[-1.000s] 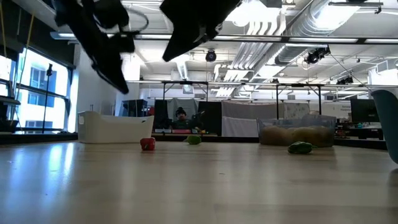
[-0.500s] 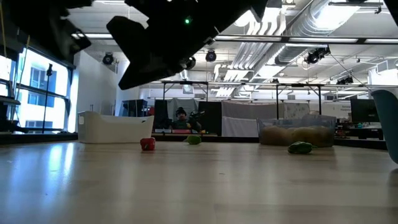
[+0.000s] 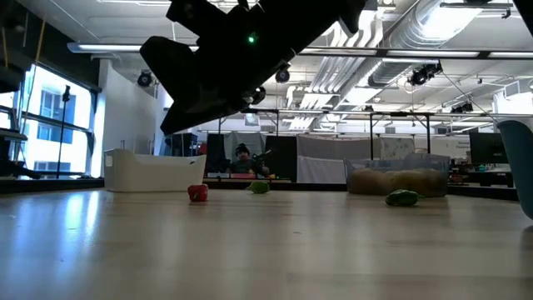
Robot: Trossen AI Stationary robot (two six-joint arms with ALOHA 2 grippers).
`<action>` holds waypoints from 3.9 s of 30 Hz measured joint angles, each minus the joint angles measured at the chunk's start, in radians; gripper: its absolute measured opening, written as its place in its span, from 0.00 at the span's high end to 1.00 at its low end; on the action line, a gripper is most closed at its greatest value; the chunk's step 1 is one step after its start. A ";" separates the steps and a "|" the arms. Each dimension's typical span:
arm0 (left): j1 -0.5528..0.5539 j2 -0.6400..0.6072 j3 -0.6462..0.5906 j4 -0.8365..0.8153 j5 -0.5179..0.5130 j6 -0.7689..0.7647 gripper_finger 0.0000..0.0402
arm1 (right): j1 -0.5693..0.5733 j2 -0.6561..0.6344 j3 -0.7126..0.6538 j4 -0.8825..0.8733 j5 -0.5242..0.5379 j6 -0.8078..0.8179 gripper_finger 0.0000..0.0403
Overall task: Sort produce into baskets
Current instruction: Put the green chili pepper into the white bin, then put the red chili pepper into the white bin
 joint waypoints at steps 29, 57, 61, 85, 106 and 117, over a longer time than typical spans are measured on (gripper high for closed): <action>-0.088 0.291 0.059 0.107 0.003 -0.108 0.91 | 0.008 0.000 0.000 -0.024 0.001 -0.018 1.00; 1.412 -0.049 0.060 0.029 -0.390 0.644 0.99 | -0.014 0.000 0.000 -0.018 0.028 -0.037 1.00; 1.548 0.056 0.060 0.069 -0.291 0.740 0.99 | -0.014 0.000 0.000 -0.018 0.027 -0.037 1.00; 1.453 -0.013 -0.021 0.381 -0.254 0.781 0.57 | -0.048 -0.004 0.000 -0.141 -0.006 -0.017 1.00; 1.094 -0.619 -0.489 1.110 -0.186 0.577 0.56 | -0.110 -0.005 -0.143 0.100 -0.012 0.379 0.85; 1.000 -0.655 -0.517 1.125 -0.187 0.597 0.56 | -0.178 0.068 -0.142 0.155 -0.080 0.284 0.41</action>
